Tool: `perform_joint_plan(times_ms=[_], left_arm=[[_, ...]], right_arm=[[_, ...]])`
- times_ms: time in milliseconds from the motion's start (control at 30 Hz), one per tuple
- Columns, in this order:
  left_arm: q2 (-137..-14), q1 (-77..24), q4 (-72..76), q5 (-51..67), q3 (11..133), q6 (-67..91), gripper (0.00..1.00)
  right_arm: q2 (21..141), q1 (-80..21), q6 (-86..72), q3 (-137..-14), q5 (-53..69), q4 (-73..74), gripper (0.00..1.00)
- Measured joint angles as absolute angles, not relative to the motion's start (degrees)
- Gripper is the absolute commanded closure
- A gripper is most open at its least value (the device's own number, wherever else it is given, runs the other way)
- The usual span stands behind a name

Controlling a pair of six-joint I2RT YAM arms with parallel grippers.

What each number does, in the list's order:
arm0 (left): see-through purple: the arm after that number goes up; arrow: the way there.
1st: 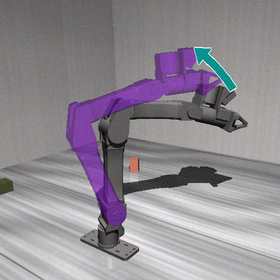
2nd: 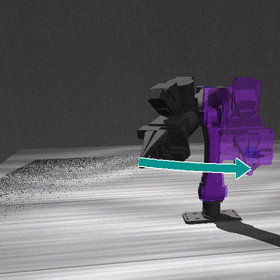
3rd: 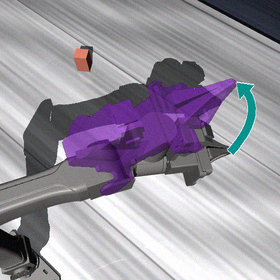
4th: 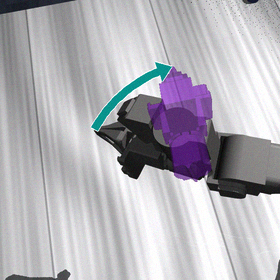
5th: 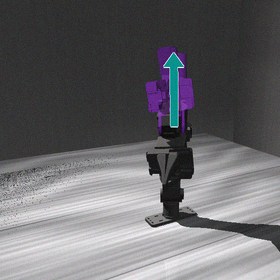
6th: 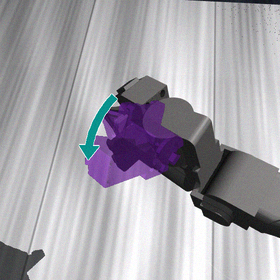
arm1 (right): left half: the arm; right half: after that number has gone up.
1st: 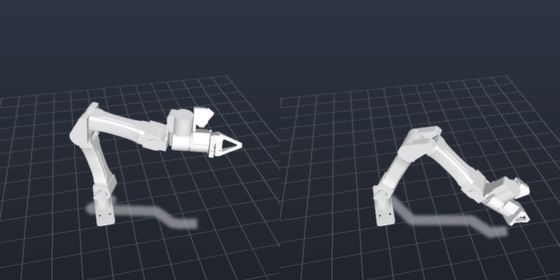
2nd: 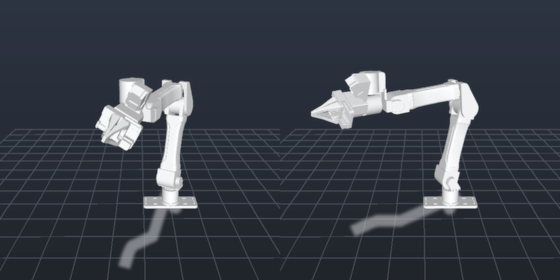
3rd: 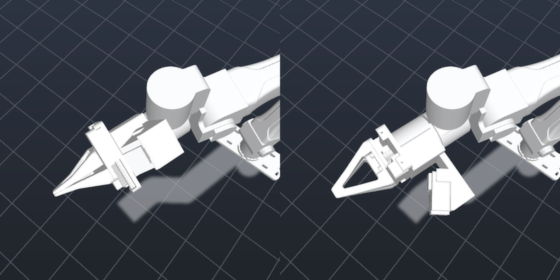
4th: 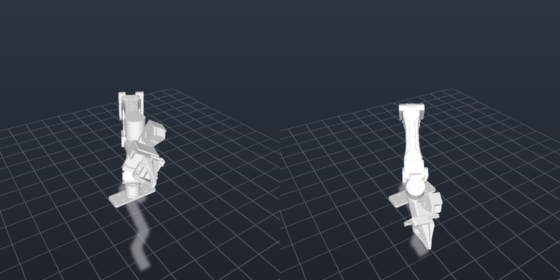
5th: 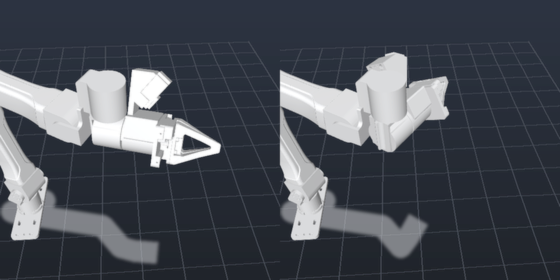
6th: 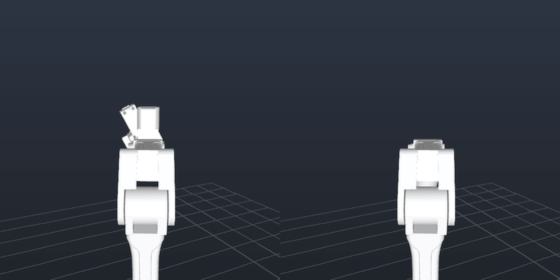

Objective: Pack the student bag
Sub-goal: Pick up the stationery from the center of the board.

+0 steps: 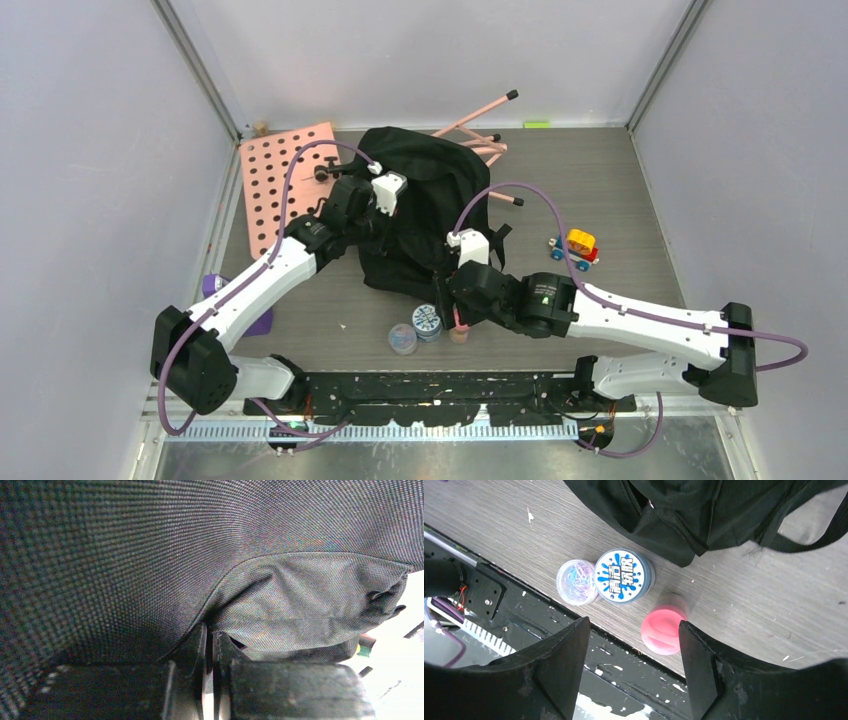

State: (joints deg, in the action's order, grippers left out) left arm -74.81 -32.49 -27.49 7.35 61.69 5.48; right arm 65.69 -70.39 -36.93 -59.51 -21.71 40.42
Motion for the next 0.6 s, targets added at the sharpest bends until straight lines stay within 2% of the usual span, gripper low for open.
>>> perform_joint_plan(times_ms=[433, 533, 600], left_arm=[[-74.8, -32.5, -27.5, 7.3, 61.7, 5.5, 1.00], [-74.8, -32.5, -27.5, 7.4, 61.7, 5.5, 1.00], [-74.8, -32.5, -27.5, 7.3, 61.7, 5.5, 1.00]], right_arm=[[74.6, -71.6, -46.1, -59.5, -24.7, 45.8, 0.29], [77.1, -72.0, -46.9, -59.5, -25.7, 46.9, 0.32], [78.1, -72.3, -47.0, -59.5, -26.3, 47.4, 0.38]])
